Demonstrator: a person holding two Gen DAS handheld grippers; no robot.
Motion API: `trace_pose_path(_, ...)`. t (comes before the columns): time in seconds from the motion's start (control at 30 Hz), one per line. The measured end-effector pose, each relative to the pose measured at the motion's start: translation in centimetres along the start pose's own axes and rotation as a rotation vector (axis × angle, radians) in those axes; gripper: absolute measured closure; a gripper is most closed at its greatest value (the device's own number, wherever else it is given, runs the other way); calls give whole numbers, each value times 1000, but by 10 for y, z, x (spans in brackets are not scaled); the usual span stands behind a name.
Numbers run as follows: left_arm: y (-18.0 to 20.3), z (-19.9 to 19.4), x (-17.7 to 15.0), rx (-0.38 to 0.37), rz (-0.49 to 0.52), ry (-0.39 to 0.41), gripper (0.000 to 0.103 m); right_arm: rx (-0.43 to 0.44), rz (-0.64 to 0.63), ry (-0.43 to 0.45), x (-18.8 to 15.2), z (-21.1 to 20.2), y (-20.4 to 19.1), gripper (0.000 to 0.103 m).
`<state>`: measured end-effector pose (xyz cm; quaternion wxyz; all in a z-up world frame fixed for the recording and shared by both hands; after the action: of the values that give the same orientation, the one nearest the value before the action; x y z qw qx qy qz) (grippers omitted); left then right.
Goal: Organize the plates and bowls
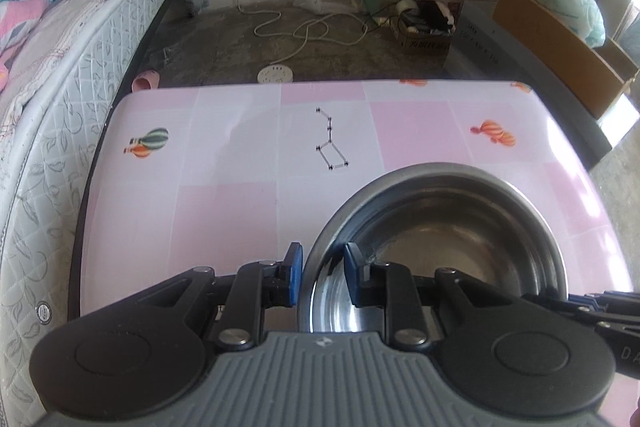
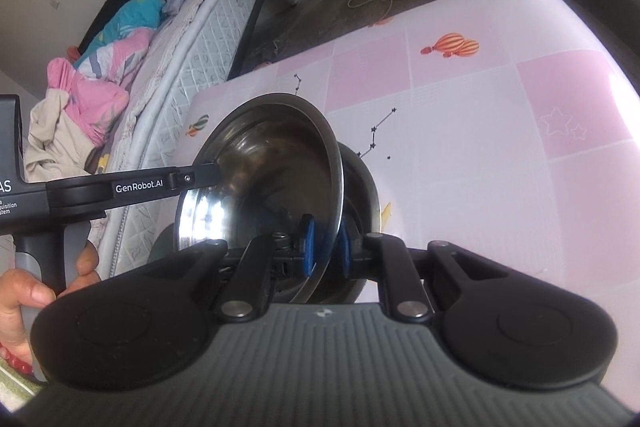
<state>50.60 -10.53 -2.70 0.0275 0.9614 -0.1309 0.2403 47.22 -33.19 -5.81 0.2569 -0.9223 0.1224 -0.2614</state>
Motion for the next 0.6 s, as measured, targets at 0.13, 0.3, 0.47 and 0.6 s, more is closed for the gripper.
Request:
trace_pose_path(0.13,0,7,-5,0,4,-28,80,-16,-12,-19,-4,9,0,89)
trace_pose_path(0.3,-1,13,-6,16,4,-52,80,-19,-21,-40,-7,19,0,89)
trace_pose_path(0.47,-3,17,-8,19,1,-70,80,-41,-50,-43,-5,24,-4,88)
trace_pose_path(0.6,-2,18,-7,20,5,-76,80,-52,-67,-44,-3,24,-6,87)
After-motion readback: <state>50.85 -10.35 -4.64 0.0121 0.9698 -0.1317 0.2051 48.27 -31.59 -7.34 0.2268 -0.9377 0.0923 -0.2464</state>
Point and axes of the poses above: each gripper's, at about its wrist camera, not at the fingertips, and z roughly the way its jaws point, y to its right, x to its top, the point moved 2 cm from there along z, roughly the way its jaws point, and after that the axes turned 1 degree about -x, right-handed, at the moved point
